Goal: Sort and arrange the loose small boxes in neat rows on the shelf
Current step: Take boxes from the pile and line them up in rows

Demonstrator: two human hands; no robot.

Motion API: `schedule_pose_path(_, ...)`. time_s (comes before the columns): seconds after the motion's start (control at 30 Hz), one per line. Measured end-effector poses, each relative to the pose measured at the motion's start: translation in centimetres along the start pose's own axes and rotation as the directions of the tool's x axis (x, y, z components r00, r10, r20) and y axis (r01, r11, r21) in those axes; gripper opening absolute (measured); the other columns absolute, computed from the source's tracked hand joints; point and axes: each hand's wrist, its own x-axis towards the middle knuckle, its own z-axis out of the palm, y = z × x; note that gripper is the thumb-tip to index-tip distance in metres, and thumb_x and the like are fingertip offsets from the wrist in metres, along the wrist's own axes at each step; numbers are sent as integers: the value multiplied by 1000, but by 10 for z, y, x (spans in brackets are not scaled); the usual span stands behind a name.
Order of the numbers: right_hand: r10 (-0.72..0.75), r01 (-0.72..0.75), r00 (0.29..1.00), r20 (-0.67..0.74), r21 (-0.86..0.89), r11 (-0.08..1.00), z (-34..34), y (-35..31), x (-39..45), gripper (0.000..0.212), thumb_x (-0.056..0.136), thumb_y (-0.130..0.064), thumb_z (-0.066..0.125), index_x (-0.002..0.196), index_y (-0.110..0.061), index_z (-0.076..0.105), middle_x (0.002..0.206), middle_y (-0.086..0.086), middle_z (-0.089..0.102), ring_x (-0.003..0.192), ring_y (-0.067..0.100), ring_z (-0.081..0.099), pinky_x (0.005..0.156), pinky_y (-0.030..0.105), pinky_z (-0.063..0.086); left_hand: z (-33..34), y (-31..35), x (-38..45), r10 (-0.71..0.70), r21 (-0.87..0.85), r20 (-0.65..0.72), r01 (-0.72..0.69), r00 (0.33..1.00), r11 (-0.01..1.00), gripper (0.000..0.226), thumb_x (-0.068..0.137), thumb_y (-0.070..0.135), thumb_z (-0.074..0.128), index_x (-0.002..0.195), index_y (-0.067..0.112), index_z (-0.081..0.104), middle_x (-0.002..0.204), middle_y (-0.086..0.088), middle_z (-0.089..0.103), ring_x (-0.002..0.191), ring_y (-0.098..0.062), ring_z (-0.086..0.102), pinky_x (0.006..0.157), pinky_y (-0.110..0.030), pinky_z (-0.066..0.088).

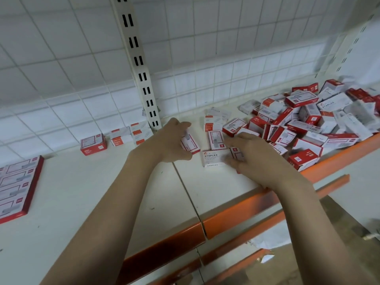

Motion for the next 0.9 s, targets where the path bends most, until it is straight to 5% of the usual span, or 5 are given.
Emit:
schedule_pose_path(0.23, 1, 9, 963, 268, -35, 999, -5, -7, 24, 41, 77, -26, 71, 115, -16, 59, 112, 2, 52, 102, 16, 50, 83, 28, 44, 1, -2, -58, -10, -177, -322, -50, 947, 983, 82, 68, 23, 76, 141, 15, 37, 113, 1, 36, 108, -14, 44, 90, -16, 34)
schedule_pose_path(0.4, 25, 4, 940, 339, -84, 996, -8, -7, 35, 35, 71, -28, 76, 100, -17, 61, 95, -3, 56, 88, 15, 53, 77, 30, 44, 15, -7, -87, -79, -197, -419, -5, 905, 980, 85, 59, 41, 64, 138, 18, 42, 111, 4, 36, 114, -19, 39, 102, -28, 36)
schedule_pose_path(0.57, 32, -2, 940, 339, -90, 996, -1, -5, 41, 48, 68, -29, 78, 108, -18, 54, 104, 0, 51, 94, 16, 49, 81, 32, 43, 22, -12, -99, -94, -100, -474, 52, 876, 994, 79, 60, 46, 56, 134, 22, 45, 119, 4, 49, 107, -22, 38, 85, -15, 19)
schedule_pose_path(0.77, 17, -17, 933, 360, -4, 1000, 3, -2, 36, 37, 70, -27, 77, 98, -18, 54, 95, -3, 49, 81, 13, 51, 67, 28, 43, 26, -7, -107, -148, -179, -526, 61, 838, 982, 73, 63, 44, 59, 132, 24, 48, 115, 3, 49, 98, -15, 53, 89, -27, 43)
schedule_pose_path(0.9, -8, 14, 937, 349, -15, 1000, 5, -5, 31, 42, 72, -34, 74, 106, -20, 54, 98, -6, 43, 95, 13, 45, 71, 25, 40, 28, 1, -108, -165, -227, -561, 41, 811, 973, 65, 63, 40, 62, 126, 29, 53, 111, 7, 38, 86, -9, 54, 81, -22, 45)
